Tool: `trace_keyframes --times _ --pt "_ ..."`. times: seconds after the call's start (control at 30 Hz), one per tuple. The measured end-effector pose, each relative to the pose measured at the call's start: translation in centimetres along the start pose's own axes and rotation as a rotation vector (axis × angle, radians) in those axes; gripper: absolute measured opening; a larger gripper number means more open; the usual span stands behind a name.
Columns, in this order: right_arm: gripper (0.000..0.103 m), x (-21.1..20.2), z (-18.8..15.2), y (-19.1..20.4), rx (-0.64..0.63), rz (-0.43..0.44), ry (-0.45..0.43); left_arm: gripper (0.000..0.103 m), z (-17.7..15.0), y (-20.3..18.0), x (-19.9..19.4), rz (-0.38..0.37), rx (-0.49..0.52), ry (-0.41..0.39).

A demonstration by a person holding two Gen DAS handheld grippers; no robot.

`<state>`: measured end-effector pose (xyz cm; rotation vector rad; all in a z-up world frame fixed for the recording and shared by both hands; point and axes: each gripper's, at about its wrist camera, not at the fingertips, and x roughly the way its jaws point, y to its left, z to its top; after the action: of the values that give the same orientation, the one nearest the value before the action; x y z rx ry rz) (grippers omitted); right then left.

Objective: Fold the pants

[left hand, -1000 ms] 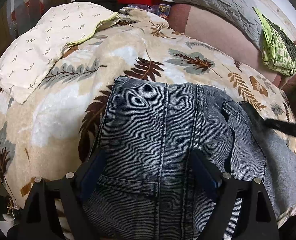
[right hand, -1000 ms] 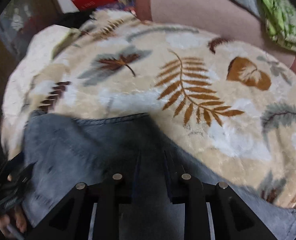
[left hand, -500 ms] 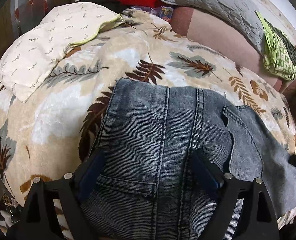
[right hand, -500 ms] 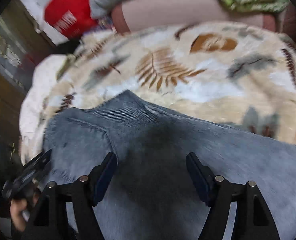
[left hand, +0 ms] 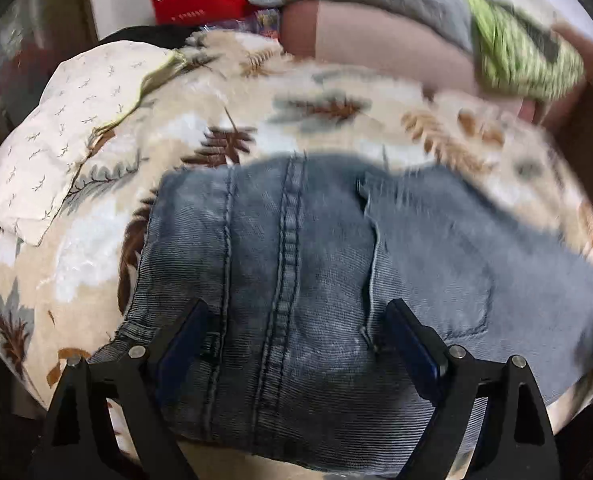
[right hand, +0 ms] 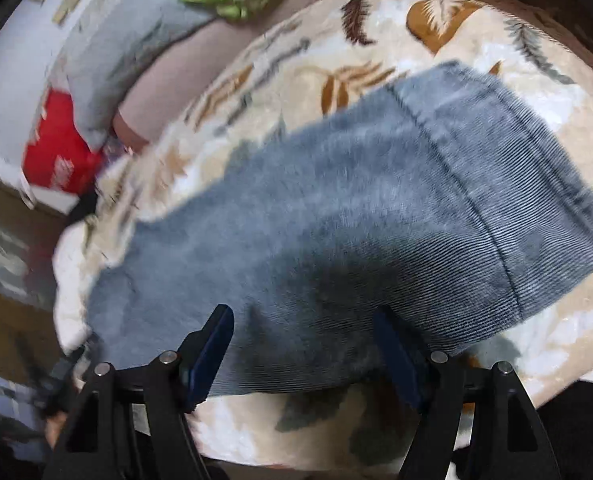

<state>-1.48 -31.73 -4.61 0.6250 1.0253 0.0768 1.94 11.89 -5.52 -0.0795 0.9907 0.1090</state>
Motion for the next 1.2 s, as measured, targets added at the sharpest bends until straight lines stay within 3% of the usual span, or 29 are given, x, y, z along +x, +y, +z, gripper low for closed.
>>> trace_keyframes --times 0.1,0.17,0.3,0.4,0.5,0.67,0.7,0.73,0.77,0.83,1.0,1.07,1.1,1.13,1.2 --pt "0.075 -4.3 -0.5 -1.1 0.074 0.067 -0.152 0.09 0.2 -0.5 -1.2 -0.053 -0.024 -0.033" --pt "0.075 -5.9 -1.6 -3.6 0.185 0.052 -0.198 0.09 0.5 -1.2 -2.1 -0.099 -0.034 -0.05" --pt "0.075 -6.5 -3.0 -9.6 0.41 0.015 -0.171 0.09 1.1 -3.7 -2.9 -0.159 0.009 -0.072" --pt "0.075 -6.5 -2.4 -9.9 0.405 0.029 -0.175 0.09 1.3 -6.8 -3.1 -0.201 0.06 -0.062" --pt "0.075 -6.0 -1.1 -11.1 0.447 -0.034 -0.167 0.09 1.0 -9.3 -3.3 -0.235 0.11 -0.054" --pt "0.074 -6.0 -0.5 -12.9 0.499 0.01 -0.173 0.09 0.3 -12.1 -2.9 -0.264 0.144 -0.032" --pt "0.069 -6.1 -0.3 -13.0 0.487 0.01 -0.178 0.09 0.1 -12.8 -2.7 -0.269 0.15 -0.023" --pt "0.042 -6.1 0.0 -13.0 0.468 -0.018 -0.171 0.09 -0.2 -13.5 -2.5 -0.275 0.162 -0.012" --pt "0.028 -6.0 0.2 -13.1 0.464 -0.027 -0.166 0.09 -0.3 -14.2 -2.3 -0.278 0.177 -0.003" --pt "0.027 -6.3 0.6 -13.1 0.453 -0.013 -0.172 0.09 -0.6 -15.8 -2.1 -0.273 0.215 0.001" --pt "0.026 -8.8 1.0 -8.9 0.221 -0.155 -0.302 0.09 -1.1 -19.2 -1.7 -0.264 0.283 0.001" --pt "0.03 -6.8 1.4 -9.0 0.203 -0.211 -0.245 0.09 -1.2 -20.4 -0.6 -0.246 0.308 0.043" --pt "0.031 -4.9 1.4 -10.0 0.232 -0.228 -0.152 0.09 -1.3 -20.9 -0.1 -0.232 0.317 0.068" --pt "0.033 -5.0 1.3 -10.6 0.258 -0.192 -0.177 0.09 -1.4 -21.5 0.3 -0.223 0.327 0.093" --pt "0.051 -6.1 1.5 -10.9 0.297 -0.086 -0.196 0.09 -1.2 -22.1 -0.2 -0.231 0.322 0.073"
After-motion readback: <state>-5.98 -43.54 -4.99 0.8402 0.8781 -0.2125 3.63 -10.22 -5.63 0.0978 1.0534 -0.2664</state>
